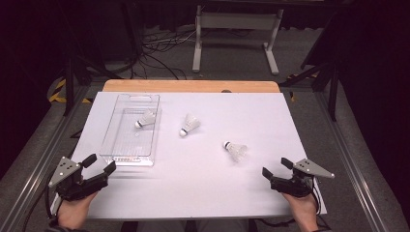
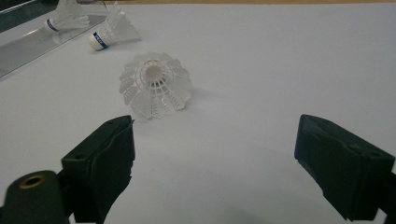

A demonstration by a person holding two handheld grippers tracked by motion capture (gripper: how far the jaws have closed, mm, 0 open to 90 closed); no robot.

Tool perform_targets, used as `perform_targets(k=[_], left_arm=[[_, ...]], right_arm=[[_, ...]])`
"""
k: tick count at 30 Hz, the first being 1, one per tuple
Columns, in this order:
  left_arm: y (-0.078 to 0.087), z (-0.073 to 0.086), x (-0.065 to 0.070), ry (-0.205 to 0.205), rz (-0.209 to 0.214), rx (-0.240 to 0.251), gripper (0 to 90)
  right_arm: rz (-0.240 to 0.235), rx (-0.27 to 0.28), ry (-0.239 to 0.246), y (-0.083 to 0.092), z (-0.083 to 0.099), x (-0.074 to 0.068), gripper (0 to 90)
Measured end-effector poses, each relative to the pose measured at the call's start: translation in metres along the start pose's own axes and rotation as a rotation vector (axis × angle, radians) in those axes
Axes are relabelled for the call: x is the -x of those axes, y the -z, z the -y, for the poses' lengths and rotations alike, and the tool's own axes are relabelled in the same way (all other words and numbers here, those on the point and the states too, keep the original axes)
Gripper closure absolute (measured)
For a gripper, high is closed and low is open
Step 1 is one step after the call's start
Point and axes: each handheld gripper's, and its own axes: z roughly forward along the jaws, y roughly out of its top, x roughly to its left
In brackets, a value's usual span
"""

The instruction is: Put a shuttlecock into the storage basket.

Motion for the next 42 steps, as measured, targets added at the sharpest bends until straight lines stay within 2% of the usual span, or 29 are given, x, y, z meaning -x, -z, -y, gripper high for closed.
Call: perform_targets(k=[12,18,24,29,42], left_arm=[[0.0,0.002,0.005,-0.004,0.016,-0.006,23.0],[0.002,0.0,0.008,0.02,0.035,0.003,22.7],[0.002,-0.005,0.011,0.024,0.05,0.01,22.8],[-0.003,-0.009,0.016,0.019,0.068,-0.013,22.7],[-0.015,-0.021,0.034,-0.013,0.122,0.001,22.9]], right_arm=[[-0.004,-0.003,-0.005,-0.001,0.0,0.001,12.7],[-0.005,0.005,-0.007,-0.001,0.0,-0.001,12.7],[-0.009,0.009,-0.007,0.0,0.0,0.0,12.6],[-0.007,0.002,-0.005,0.0,0.0,-0.001,12.7],[-0.009,0.008,-0.004,0.001,0.0,-0.001,12.6]])
